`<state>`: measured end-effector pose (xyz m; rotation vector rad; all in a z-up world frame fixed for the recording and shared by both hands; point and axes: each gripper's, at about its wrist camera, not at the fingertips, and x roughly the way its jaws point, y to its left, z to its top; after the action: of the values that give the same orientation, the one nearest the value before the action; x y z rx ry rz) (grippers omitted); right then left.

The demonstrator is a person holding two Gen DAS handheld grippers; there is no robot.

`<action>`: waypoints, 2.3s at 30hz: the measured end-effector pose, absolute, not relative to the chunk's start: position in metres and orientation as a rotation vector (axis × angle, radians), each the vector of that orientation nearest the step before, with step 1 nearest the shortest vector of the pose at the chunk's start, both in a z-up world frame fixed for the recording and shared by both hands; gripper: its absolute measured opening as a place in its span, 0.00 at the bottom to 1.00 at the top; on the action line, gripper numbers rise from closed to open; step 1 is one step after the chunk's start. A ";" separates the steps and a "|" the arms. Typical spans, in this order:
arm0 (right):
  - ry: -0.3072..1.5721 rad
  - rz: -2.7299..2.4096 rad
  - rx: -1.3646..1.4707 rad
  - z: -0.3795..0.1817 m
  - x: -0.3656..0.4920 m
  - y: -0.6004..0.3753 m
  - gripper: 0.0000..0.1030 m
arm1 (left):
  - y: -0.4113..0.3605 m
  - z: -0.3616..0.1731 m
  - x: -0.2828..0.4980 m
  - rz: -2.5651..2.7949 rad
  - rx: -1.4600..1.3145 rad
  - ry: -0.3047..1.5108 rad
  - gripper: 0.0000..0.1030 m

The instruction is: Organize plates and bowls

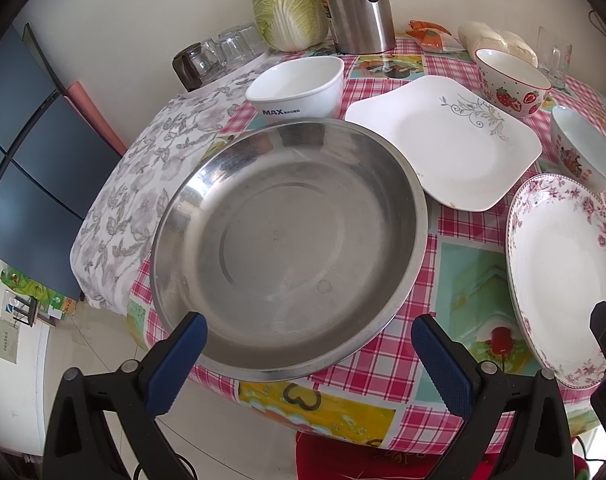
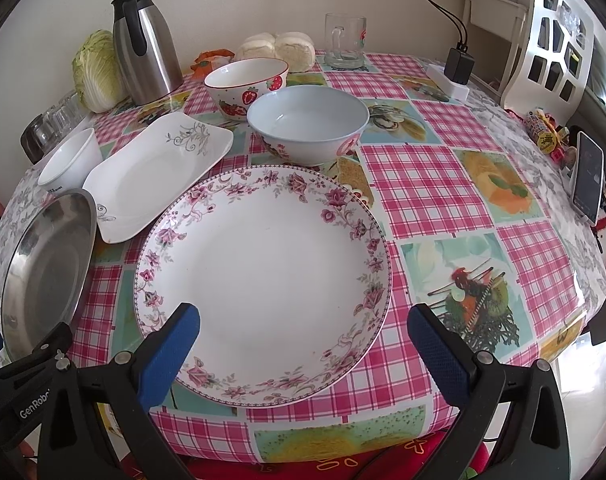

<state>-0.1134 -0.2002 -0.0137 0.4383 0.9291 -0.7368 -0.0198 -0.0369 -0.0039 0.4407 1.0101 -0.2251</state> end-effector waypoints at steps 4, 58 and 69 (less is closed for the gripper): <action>0.929 -0.737 0.438 -0.014 -0.113 -0.200 1.00 | -0.037 -0.004 -0.020 -0.225 0.440 1.010 1.00; 0.778 -0.384 0.525 -0.023 -0.032 -0.128 1.00 | 0.081 -0.011 0.064 -0.179 -0.029 0.921 1.00; 0.780 -0.358 0.509 -0.027 -0.020 -0.116 1.00 | 0.094 -0.031 0.080 -0.153 -0.052 1.014 0.99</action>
<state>-0.0198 -0.1157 -0.0274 0.5090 0.7798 -0.3578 0.0799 0.0940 -0.0315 -0.0523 1.0139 -0.1528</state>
